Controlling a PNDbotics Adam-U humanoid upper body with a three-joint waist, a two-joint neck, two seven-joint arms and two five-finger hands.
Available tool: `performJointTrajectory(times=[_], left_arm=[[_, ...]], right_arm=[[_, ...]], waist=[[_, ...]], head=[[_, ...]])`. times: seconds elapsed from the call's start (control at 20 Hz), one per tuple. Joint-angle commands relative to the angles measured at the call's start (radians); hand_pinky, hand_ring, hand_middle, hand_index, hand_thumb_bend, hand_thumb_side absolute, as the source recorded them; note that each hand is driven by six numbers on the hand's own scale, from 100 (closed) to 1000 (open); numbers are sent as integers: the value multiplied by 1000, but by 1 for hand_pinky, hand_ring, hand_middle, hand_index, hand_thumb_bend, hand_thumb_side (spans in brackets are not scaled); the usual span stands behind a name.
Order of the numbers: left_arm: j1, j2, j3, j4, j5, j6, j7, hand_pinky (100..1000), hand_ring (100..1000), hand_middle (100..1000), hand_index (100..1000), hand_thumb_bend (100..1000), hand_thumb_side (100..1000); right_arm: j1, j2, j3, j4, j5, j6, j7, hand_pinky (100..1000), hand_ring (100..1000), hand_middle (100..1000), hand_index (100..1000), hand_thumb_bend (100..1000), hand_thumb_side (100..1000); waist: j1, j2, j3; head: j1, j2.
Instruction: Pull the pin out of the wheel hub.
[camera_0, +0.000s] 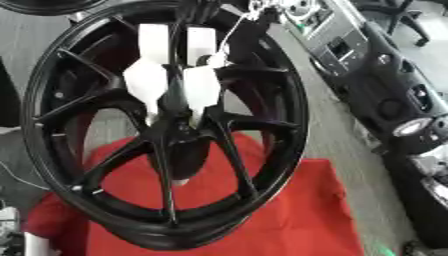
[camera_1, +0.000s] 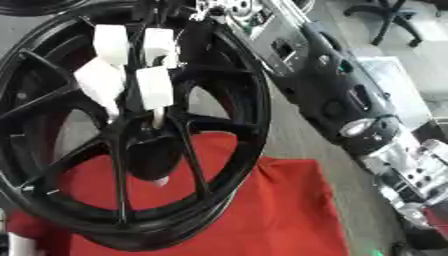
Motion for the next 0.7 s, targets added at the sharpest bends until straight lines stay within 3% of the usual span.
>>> performJointTrajectory(times=[0.05, 0.7], left_arm=[[-7, 22, 1, -10, -3, -1, -4, 812, 909, 843, 817, 220, 903], [-9, 22, -1, -10, -8, -2, -7, 813, 910, 843, 817, 220, 901]], right_arm=[[-14, -33, -8, -12, 10, -10, 24, 808, 744, 701, 775, 473, 100], [3, -51, -10, -33, 31, 0, 54, 776, 706, 639, 739, 470, 100]], waist=[[5, -15, -1], [5, -17, -5]], head=[[-3, -2], [-13, -2]])
